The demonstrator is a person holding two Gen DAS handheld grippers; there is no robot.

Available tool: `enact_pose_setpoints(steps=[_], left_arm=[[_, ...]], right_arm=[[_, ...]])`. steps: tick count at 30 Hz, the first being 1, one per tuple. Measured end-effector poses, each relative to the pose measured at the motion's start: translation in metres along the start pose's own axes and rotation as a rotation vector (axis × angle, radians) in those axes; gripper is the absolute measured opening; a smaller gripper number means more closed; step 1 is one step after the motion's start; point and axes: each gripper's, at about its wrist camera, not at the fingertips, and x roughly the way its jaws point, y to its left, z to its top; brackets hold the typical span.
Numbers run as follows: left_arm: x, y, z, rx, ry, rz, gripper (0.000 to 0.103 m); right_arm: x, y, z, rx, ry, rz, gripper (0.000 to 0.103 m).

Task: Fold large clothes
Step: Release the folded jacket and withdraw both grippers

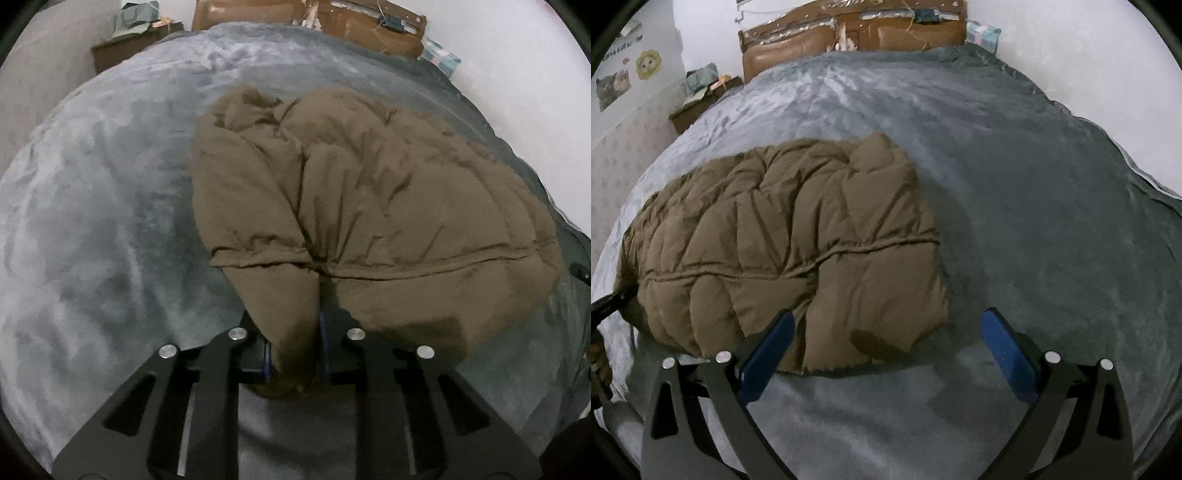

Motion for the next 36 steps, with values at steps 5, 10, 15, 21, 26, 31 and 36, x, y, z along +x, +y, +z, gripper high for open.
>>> enact_pose_setpoints(steps=[5,10,15,21,26,31,36], left_arm=[[-0.040,0.015,-0.006,-0.019,-0.053,0.207,0.088],[-0.140,0.032,-0.017,-0.059,-0.293,0.312,0.100],[-0.199,-0.005,-0.080,-0.094,-0.504,0.318,0.100],[-0.182,-0.069,-0.084,0.130,-0.454,0.269,0.100],[-0.188,-0.095,-0.082,0.216,-0.522,0.284,0.100],[-0.188,-0.073,-0.080,0.128,-0.493,0.265,0.100],[-0.178,-0.070,-0.078,0.084,-0.453,0.259,0.100]], right_arm=[[-0.038,-0.001,-0.011,0.058,-0.104,0.013,0.101],[-0.107,0.030,-0.031,0.065,-0.347,0.053,0.101],[-0.138,0.090,-0.065,-0.024,-0.479,0.032,0.101],[-0.128,0.141,-0.072,-0.137,-0.386,0.030,0.101],[-0.136,0.134,-0.072,-0.087,-0.409,0.014,0.101],[-0.138,0.124,-0.074,-0.039,-0.419,0.013,0.101],[-0.137,0.126,-0.075,-0.064,-0.395,0.024,0.101]])
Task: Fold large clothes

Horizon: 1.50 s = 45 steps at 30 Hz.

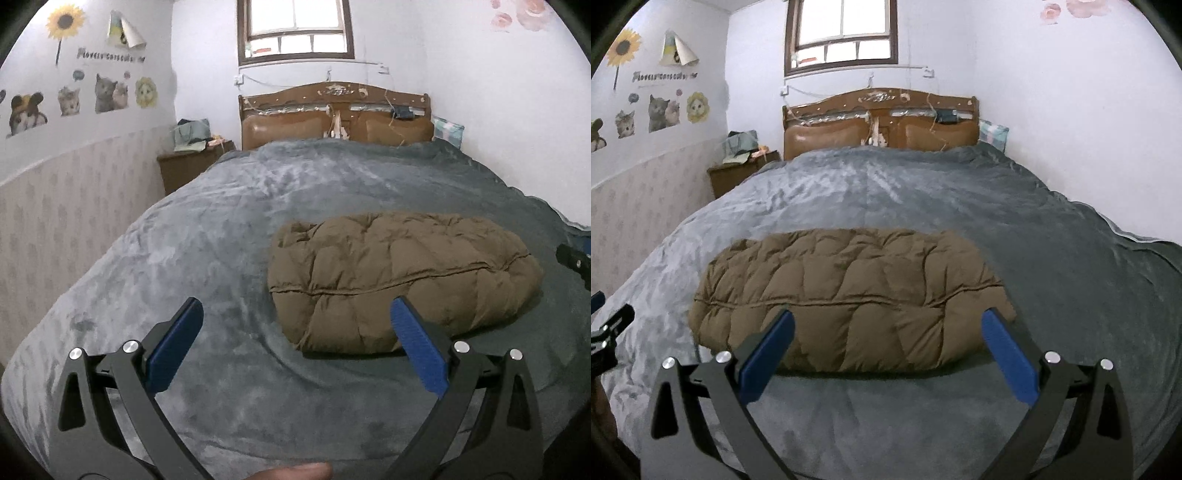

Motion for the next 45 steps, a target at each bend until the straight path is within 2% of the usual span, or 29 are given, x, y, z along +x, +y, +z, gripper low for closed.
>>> enact_pose_setpoints(steps=[6,14,26,34,45], left_arm=[[0.002,0.000,-0.001,-0.018,0.003,0.048,0.100],[-0.010,-0.002,-0.002,-0.010,-0.052,0.038,0.100],[-0.001,0.016,-0.004,-0.102,0.014,0.001,0.100],[-0.006,0.007,-0.005,-0.063,-0.021,0.025,0.100],[-0.004,0.009,-0.003,-0.075,-0.006,0.015,0.100]], right_arm=[[-0.003,-0.003,0.000,0.005,0.001,-0.017,0.101],[0.002,-0.004,-0.002,0.007,0.018,-0.032,0.101],[0.004,0.000,-0.003,0.000,0.027,-0.012,0.101],[0.003,0.002,-0.004,-0.006,0.023,-0.007,0.101],[0.003,0.001,-0.003,-0.002,0.024,-0.012,0.101]])
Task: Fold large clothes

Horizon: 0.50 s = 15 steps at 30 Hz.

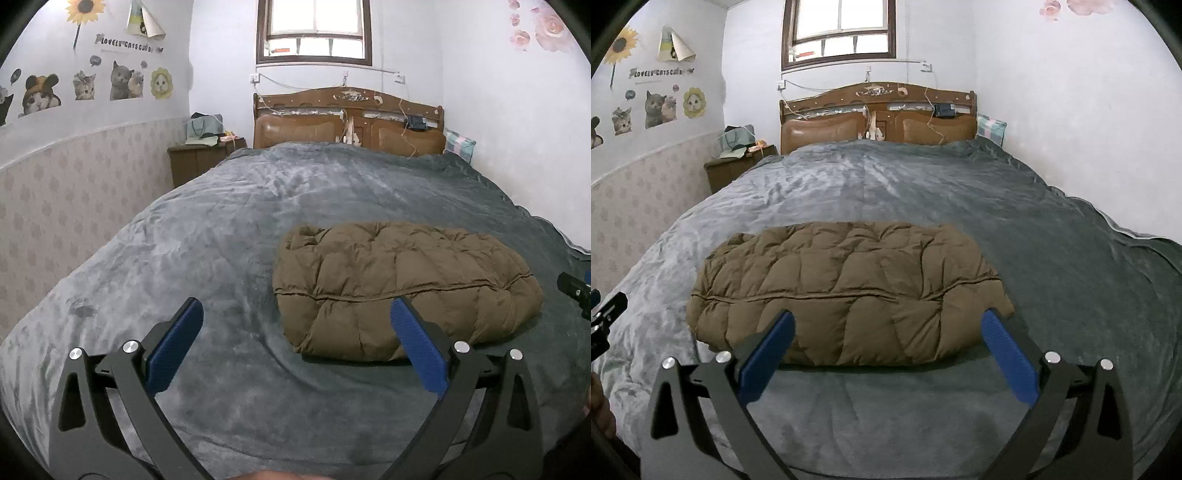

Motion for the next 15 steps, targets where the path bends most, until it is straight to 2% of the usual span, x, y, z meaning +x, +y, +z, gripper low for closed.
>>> enact_pose_setpoints(steps=[15], left_arm=[[0.0013,-0.0009,-0.0006,0.001,0.006,-0.010,0.100]], right_arm=[[0.0008,0.0027,-0.0011,0.002,0.010,-0.008,0.101]])
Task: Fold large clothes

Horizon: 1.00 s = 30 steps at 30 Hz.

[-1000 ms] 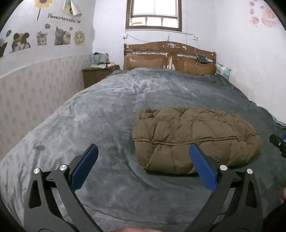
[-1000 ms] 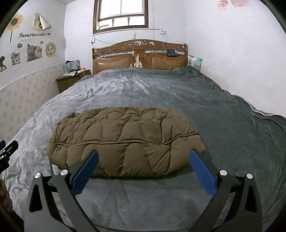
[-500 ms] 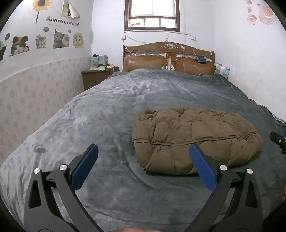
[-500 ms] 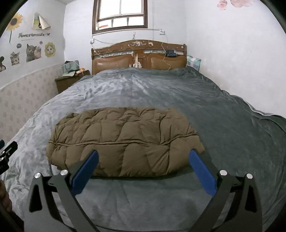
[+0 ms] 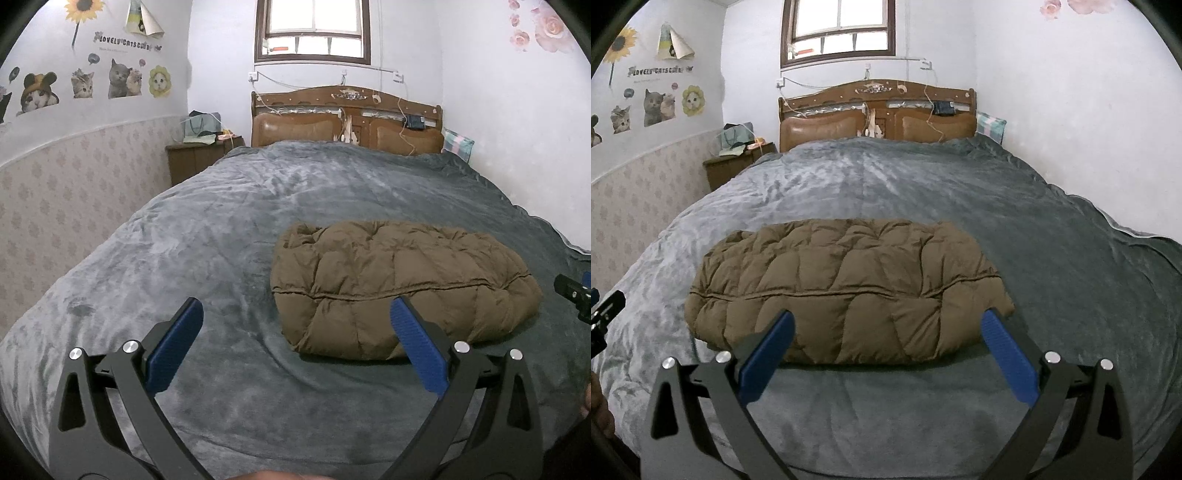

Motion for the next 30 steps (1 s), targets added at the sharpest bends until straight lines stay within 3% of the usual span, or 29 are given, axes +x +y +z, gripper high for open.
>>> enact_pose_setpoints(steps=[30], left_arm=[[0.0023,0.0011,-0.0007,-0.002,0.010,-0.013,0.100]], right_arm=[[0.0018,0.0029,-0.0025,-0.005,0.010,-0.003,0.101]])
